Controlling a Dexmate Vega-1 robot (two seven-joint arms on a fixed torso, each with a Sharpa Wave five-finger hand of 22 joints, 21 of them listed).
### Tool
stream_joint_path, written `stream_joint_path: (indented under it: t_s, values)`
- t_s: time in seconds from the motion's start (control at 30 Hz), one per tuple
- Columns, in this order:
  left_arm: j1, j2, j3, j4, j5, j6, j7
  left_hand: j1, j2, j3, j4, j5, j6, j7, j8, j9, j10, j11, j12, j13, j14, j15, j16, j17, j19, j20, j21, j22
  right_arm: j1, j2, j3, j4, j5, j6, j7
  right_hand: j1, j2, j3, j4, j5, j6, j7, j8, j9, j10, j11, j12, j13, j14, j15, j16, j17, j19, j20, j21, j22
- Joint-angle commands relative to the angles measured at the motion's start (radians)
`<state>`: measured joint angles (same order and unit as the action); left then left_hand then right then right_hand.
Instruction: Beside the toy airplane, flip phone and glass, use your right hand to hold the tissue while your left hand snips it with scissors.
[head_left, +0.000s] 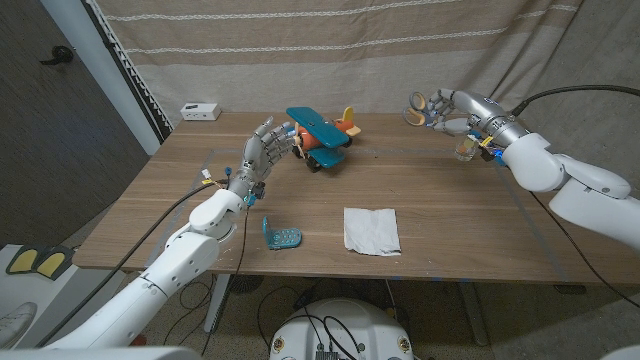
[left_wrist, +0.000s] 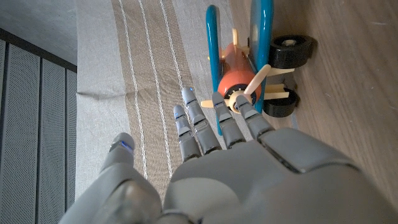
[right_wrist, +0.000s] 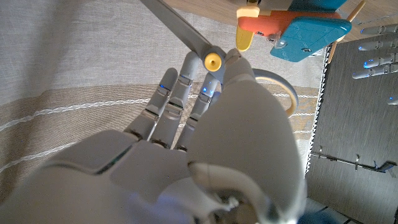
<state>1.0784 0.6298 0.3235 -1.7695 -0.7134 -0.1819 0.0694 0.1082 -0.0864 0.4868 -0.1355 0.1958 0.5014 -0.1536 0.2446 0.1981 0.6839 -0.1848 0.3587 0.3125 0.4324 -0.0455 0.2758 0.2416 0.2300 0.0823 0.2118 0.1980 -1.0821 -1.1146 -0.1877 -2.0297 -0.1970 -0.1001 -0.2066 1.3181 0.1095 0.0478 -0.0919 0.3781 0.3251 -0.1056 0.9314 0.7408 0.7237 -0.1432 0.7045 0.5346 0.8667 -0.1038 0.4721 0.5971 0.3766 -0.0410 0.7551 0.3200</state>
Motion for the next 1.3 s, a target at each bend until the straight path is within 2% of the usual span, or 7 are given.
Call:
stream_joint_path:
  t_s: [0.03, 0.37, 0.57, 0.8, 0.87, 1.03, 1.3]
  values:
    - [-0.009, 0.049, 0.009, -0.05, -0.003, 0.049, -0.038, -0.002, -0.008, 0.011, -0.001, -0.001, 0.033, 0.016, 0.012, 0.004, 0.051, -0.009, 0.038, 0.03, 0.023, -0.104, 0.012, 0.017, 0.003, 0.012, 0.01, 0.004, -0.012, 0.019, 0.005, 0.013, -0.053, 0.033, -0.024, 0.072, 0.061, 0.016, 0.007, 0.006, 0.014, -0.006, 0.004, -0.003, 0.067, -0.063, -0.001, 0.191, 0.019, -0.138, -0.007, -0.002, -0.002, -0.096, 0.01, -0.002]
    - [-0.003, 0.036, 0.0, -0.084, -0.059, 0.069, -0.035, 0.008, -0.027, 0.022, -0.011, 0.0, 0.089, 0.024, 0.02, 0.006, 0.138, 0.006, 0.131, 0.099, 0.134, -0.131, 0.05, 0.048, 0.062, -0.006, 0.035, 0.008, -0.034, 0.038, 0.027, 0.021, -0.068, 0.075, -0.052, 0.075, 0.06, 0.017, 0.004, 0.004, 0.017, -0.009, 0.002, -0.012, 0.068, -0.064, -0.005, 0.187, 0.021, -0.138, -0.01, -0.003, -0.006, -0.097, 0.019, -0.005]
    - [-0.009, 0.045, 0.002, -0.107, -0.099, 0.103, -0.056, 0.097, -0.04, 0.054, -0.047, 0.011, 0.131, 0.022, 0.026, 0.006, 0.144, -0.017, 0.176, 0.144, 0.137, -0.141, 0.046, 0.064, 0.053, -0.006, 0.031, 0.008, -0.048, 0.053, 0.031, 0.023, -0.091, 0.095, -0.073, 0.075, 0.06, 0.017, 0.004, 0.003, 0.021, -0.011, 0.002, -0.018, 0.07, -0.062, -0.005, 0.188, 0.023, -0.138, -0.011, -0.001, -0.009, -0.098, 0.025, -0.007]
    - [-0.02, 0.044, 0.007, -0.105, -0.131, 0.12, -0.079, 0.166, -0.065, 0.072, -0.049, 0.022, 0.152, 0.034, 0.023, 0.006, 0.15, -0.026, 0.211, 0.179, 0.167, -0.159, 0.053, 0.078, 0.067, -0.014, 0.036, 0.009, -0.059, 0.074, 0.035, 0.037, -0.102, 0.122, -0.093, 0.072, 0.061, 0.017, 0.005, 0.001, 0.018, -0.01, 0.002, -0.023, 0.071, -0.063, -0.006, 0.19, 0.025, -0.138, -0.015, 0.0, -0.013, -0.098, 0.035, -0.011]
    - [-0.024, 0.045, 0.009, -0.104, -0.137, 0.127, -0.083, 0.194, -0.071, 0.08, -0.041, 0.026, 0.165, 0.047, 0.018, 0.005, 0.166, -0.02, 0.243, 0.206, 0.236, -0.169, 0.083, 0.098, 0.084, -0.031, 0.045, 0.015, -0.063, 0.078, 0.037, 0.04, -0.111, 0.131, -0.102, 0.071, 0.061, 0.016, 0.006, 0.001, 0.018, -0.013, 0.002, -0.024, 0.072, -0.063, -0.006, 0.188, 0.024, -0.138, -0.017, -0.001, -0.015, -0.099, 0.038, -0.012]
    - [-0.04, 0.047, 0.016, -0.093, -0.161, 0.155, -0.101, 0.252, -0.083, 0.037, -0.033, 0.02, 0.202, 0.065, 0.002, 0.004, 0.221, -0.01, 0.319, 0.279, 0.301, -0.162, 0.192, 0.205, 0.115, -0.05, 0.066, 0.041, -0.07, 0.08, 0.043, 0.04, -0.134, 0.143, -0.112, 0.072, 0.061, 0.016, 0.005, 0.0, 0.018, -0.013, 0.004, -0.025, 0.071, -0.065, -0.007, 0.187, 0.026, -0.139, -0.018, 0.0, -0.017, -0.099, 0.043, -0.015]
    - [-0.054, 0.053, 0.023, -0.093, -0.162, 0.167, -0.109, 0.249, -0.083, 0.001, -0.024, 0.016, 0.218, 0.068, -0.009, 0.004, 0.218, 0.0, 0.343, 0.315, 0.28, -0.159, 0.241, 0.271, 0.105, -0.041, 0.068, 0.056, -0.074, 0.091, 0.048, 0.044, -0.144, 0.159, -0.112, 0.071, 0.061, 0.016, 0.004, -0.001, 0.018, -0.014, 0.006, -0.026, 0.071, -0.064, -0.006, 0.188, 0.025, -0.139, -0.022, 0.0, -0.02, -0.099, 0.051, -0.018]
